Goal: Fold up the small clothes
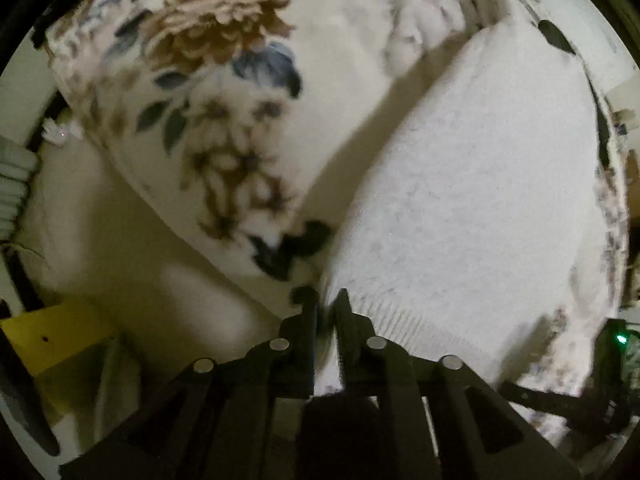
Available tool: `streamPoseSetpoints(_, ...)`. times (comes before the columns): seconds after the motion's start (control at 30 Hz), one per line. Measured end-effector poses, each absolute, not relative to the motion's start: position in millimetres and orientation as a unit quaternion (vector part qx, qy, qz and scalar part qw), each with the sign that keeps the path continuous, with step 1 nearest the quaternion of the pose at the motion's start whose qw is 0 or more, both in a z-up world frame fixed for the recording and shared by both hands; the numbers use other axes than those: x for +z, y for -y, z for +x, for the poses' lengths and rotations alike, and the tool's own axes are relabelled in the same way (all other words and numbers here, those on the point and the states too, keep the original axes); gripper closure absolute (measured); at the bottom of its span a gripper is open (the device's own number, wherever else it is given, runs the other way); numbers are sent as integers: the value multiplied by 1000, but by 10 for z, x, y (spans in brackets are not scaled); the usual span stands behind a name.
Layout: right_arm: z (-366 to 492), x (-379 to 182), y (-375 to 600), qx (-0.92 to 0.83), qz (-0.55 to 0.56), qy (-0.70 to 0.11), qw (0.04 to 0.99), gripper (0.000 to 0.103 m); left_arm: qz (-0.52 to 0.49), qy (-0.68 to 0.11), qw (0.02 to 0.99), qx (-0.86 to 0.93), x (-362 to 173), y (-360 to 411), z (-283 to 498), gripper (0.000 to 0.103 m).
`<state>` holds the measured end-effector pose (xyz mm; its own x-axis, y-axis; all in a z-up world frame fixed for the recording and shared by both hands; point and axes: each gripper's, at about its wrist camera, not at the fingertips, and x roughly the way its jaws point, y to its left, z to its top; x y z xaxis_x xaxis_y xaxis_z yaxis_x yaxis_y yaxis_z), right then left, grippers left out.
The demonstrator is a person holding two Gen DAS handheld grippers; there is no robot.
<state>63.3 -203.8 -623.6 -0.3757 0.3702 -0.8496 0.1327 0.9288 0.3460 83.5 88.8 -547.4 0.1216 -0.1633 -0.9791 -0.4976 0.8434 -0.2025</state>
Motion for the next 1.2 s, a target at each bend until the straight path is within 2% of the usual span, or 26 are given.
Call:
streamPoseSetpoints(0.1,790,-6077,2129,134,197,-814,530,67,-243,-646,715,111,-5203,-840,995,93)
streamPoseSetpoints(0.13,861,-5977,2184,139,210,-805,537,53,-243,-640,720,111,-5072,-828,1067,87)
streamPoseSetpoints(0.17,938,-5876,2232,143,215,-796,548,47,-246,-632,728,106,-4937,-826,1154,84)
streamPoseSetpoints(0.2,1025,-5772,2273,147,218,-785,561,45,-251,-621,736,96,-4815,-827,1259,71)
streamPoseSetpoints(0.23,1154,-5637,2324,150,221,-770,579,43,-255,-606,749,88,-4663,-834,1422,53)
streamPoseSetpoints(0.3,1409,-5467,2395,149,232,-751,600,39,-268,-574,770,73,-4489,-837,1743,41)
streamPoseSetpoints(0.33,1582,-5375,2408,148,242,-738,612,38,-274,-563,778,63,-4459,-911,1856,41)
streamPoseSetpoints(0.5,2725,-5144,2413,128,262,-691,661,38,-277,-534,799,11,-4601,-1036,2952,41)
streamPoseSetpoints(0.67,3717,-5089,2421,101,296,-646,697,38,-264,-543,797,-27,-5010,-1042,4035,41)
streamPoseSetpoints(0.73,4082,-5155,2419,89,312,-638,699,38,-250,-549,796,-39,-5141,-1006,4295,44)
streamPoseSetpoints(0.77,4205,-5178,2433,86,317,-635,699,38,-242,-554,795,-43,-5205,-971,4394,49)
streamPoseSetpoints(0.8,4374,-5223,2412,83,324,-634,697,38,-237,-556,794,-53,-5247,-950,4422,86)
streamPoseSetpoints(0.83,4500,-5278,2406,83,327,-636,695,38,-236,-561,791,-64,-5307,-933,4489,97)
streamPoseSetpoints(1.0,4996,-5462,2141,73,294,-638,707,38,-220,-538,809,-85,-5190,-932,4524,97)
streamPoseSetpoints(1.03,5103,-5448,2090,74,278,-636,717,55,-221,-536,811,-87,-5180,-954,4526,97)
streamPoseSetpoints(1.07,5121,-5446,1956,71,269,-634,721,89,-220,-535,812,-82,-5194,-984,4544,97)
streamPoseSetpoints(1.2,5219,-5473,1897,36,235,-637,733,90,-235,-553,796,-77,-5429,-1122,4637,97)
